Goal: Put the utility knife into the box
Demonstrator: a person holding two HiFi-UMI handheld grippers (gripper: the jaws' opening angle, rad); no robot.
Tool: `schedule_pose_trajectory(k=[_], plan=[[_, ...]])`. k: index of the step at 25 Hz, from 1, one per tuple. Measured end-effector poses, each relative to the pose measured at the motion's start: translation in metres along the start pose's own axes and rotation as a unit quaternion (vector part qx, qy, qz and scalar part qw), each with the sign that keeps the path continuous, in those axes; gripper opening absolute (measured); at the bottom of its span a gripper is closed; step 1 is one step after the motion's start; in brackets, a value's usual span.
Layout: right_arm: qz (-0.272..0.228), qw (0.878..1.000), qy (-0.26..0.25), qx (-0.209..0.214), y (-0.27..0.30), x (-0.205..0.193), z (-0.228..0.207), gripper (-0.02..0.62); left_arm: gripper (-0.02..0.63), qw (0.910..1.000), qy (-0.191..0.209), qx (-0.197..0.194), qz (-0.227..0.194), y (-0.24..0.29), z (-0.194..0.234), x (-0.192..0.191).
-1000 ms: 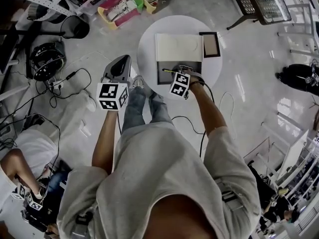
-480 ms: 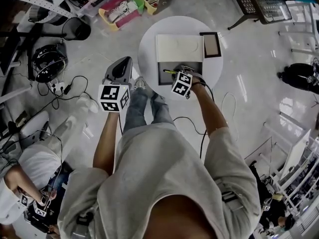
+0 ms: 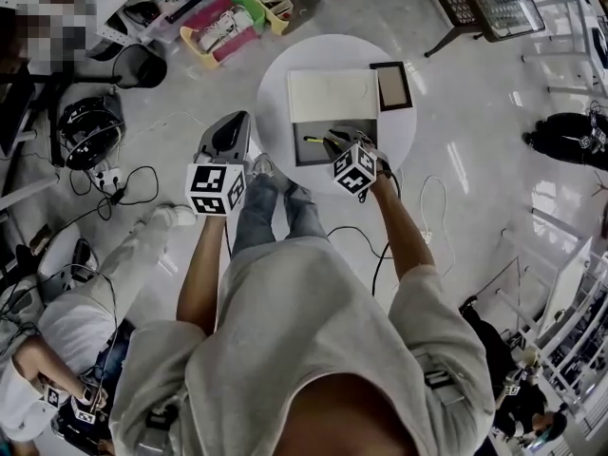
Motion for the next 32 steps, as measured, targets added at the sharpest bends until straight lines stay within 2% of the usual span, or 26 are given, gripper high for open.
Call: schedule_pose_trajectory(k=[2, 4, 6, 10, 12, 14, 16, 19, 22, 27, 32], plan=[[-0.036, 0.996, 0.078, -0.017, -0.014, 0.0, -0.007, 0.095, 0.02, 1.0, 0.002, -0.004, 0.0, 0.003, -0.002, 0.003], [-0.078, 0.982, 0.17, -0.038, -0.029, -0.002, -0.015, 0.086, 0.02, 0.9999, 0.006, -0.01, -0.001, 0.006, -0.004, 0.005], [-0.115, 0.957, 0.258, -0.062, -0.04, -0.011, -0.022, 0.08, 0.02, 0.9998, 0.009, -0.015, -0.001, 0.008, -0.006, 0.006], [-0.173, 0.895, 0.4, -0.096, -0.061, -0.033, -0.029, 0.069, 0.02, 0.9996, 0.016, -0.024, -0.002, 0.011, -0.01, 0.01], [-0.192, 0.869, 0.443, -0.107, -0.07, -0.041, -0.03, 0.058, 0.02, 0.9994, 0.018, -0.028, -0.003, 0.013, -0.012, 0.012], [-0.205, 0.854, 0.463, -0.119, -0.078, -0.046, -0.03, 0.046, 0.02, 0.9993, 0.021, -0.031, -0.004, 0.014, -0.013, 0.014], [-0.208, 0.854, 0.457, -0.139, -0.088, -0.047, -0.032, 0.034, 0.02, 0.9991, 0.023, -0.034, -0.006, 0.016, -0.016, 0.017], [-0.207, 0.867, 0.417, -0.179, -0.107, -0.041, -0.035, 0.031, 0.02, 0.9988, 0.026, -0.039, -0.013, 0.017, -0.02, 0.025], [-0.22, 0.871, 0.389, -0.204, -0.123, -0.027, -0.038, 0.031, 0.02, 0.9983, 0.032, -0.041, -0.025, 0.016, -0.02, 0.034], [-0.257, 0.866, 0.361, -0.23, -0.151, -0.001, -0.05, 0.029, 0.02, 0.997, 0.045, -0.039, -0.05, 0.01, -0.018, 0.057], [-0.296, 0.855, 0.341, -0.255, -0.179, 0.021, -0.064, 0.029, 0.02, 0.9937, 0.064, -0.04, -0.082, 0.004, -0.013, 0.086]])
Point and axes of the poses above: the fingertips, and each gripper's own axes: y forward along the fingers, z to its left, x out of its top, the point moved 8 cm from there along -y, backward along the fingers, and after that the axes turned 3 degrees about z, right-handed, at the moved point
